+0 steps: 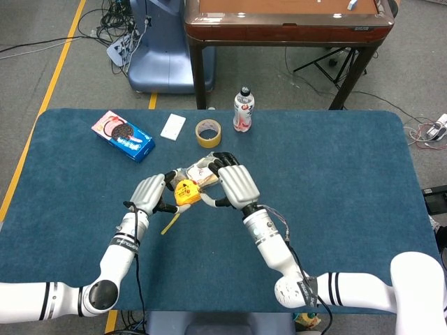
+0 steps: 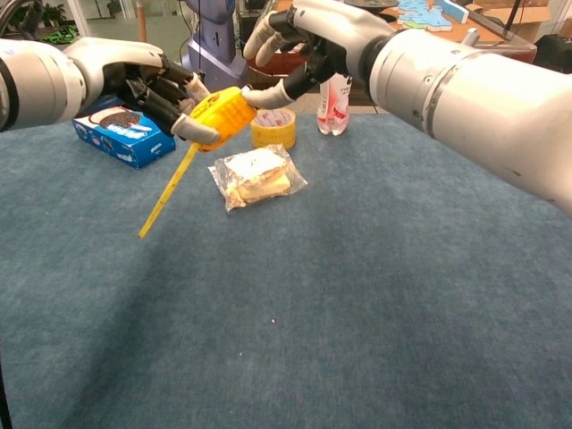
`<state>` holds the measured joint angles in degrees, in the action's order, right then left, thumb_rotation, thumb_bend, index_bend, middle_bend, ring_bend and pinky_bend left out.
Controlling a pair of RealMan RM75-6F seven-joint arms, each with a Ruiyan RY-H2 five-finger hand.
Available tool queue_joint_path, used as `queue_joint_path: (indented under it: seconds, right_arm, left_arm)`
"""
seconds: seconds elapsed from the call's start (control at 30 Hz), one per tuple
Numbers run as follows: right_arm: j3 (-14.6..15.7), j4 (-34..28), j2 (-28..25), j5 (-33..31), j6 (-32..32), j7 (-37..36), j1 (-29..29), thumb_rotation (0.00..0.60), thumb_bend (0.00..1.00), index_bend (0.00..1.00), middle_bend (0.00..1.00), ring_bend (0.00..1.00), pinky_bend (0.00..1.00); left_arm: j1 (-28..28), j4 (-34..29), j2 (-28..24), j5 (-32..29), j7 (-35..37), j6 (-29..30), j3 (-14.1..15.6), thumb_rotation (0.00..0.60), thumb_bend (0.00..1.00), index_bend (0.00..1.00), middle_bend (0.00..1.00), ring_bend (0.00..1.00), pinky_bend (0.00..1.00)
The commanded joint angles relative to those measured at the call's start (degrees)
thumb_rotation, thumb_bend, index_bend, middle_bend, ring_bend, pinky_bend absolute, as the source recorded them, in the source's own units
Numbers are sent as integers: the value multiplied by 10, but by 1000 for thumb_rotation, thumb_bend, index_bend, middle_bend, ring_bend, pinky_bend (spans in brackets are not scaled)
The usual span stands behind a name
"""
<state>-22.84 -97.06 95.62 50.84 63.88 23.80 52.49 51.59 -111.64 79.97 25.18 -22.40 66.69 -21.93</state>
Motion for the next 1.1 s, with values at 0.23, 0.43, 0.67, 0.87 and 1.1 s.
queue_joint_path:
  seconds: [0.23,0.43,0.67,0.87,1.1]
  right_arm:
    - [-2,-3,-7,-4,7,2,1,600,458,323,275,149,92]
    - [-4,-1,-7,-4,13,-1,3,600,489,468,323,171,92]
    - [-5,2,-4,-4,18,-1,6,600,503,608,357,193,92]
    - [-6,5,-3,-5,19,-3,8,600,515,653,381,203,92]
    - [-6,8,-3,-5,19,-6,9,600,568,691,407,221,92]
  left_arm:
    - [-5,3,-9,2,8,-2,6,600,186,483,534,378,245]
    - [-7,4,-14,3,14,-8,8,600,186,483,534,378,245]
    - [-7,6,-17,3,19,-10,9,600,186,483,534,377,245]
    - [-8,9,-19,1,25,-13,10,600,186,483,534,377,245]
    - [-8,17,-22,2,29,-23,14,600,186,483,534,376,248]
